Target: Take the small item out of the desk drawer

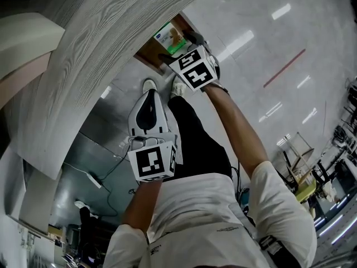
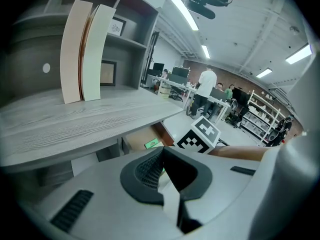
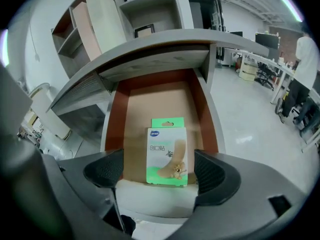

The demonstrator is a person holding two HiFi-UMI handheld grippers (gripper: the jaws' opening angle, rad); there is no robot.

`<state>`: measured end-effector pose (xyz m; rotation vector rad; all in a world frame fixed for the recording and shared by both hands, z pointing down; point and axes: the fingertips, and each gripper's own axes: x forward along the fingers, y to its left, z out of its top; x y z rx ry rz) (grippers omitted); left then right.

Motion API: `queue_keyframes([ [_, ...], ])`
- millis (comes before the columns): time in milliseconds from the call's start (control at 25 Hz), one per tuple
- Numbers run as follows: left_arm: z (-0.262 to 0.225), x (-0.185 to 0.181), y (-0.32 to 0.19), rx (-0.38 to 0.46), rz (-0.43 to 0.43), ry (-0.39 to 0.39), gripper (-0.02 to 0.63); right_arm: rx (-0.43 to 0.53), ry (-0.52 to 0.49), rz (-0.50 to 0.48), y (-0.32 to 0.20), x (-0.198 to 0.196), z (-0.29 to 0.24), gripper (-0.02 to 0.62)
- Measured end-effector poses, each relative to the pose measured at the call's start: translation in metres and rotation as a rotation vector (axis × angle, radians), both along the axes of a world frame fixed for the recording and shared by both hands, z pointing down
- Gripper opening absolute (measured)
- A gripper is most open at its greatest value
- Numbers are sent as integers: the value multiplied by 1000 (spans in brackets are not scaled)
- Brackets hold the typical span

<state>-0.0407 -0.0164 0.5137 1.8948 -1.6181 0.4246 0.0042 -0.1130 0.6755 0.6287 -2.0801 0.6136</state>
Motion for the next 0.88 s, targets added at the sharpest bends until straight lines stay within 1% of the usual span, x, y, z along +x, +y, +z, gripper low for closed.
queue_keyframes([
  [160,2,-2,-3,-9,-15,-4,17,-5,57,-51,-5,-1,5,423],
  [360,5,-1,-5,-25,-13,10,15,-41,109,-85,-3,-3,12,423],
  [880,9,-6,-11,-55,-30,33,15,-102,203,-107,-10,-10,23,423],
])
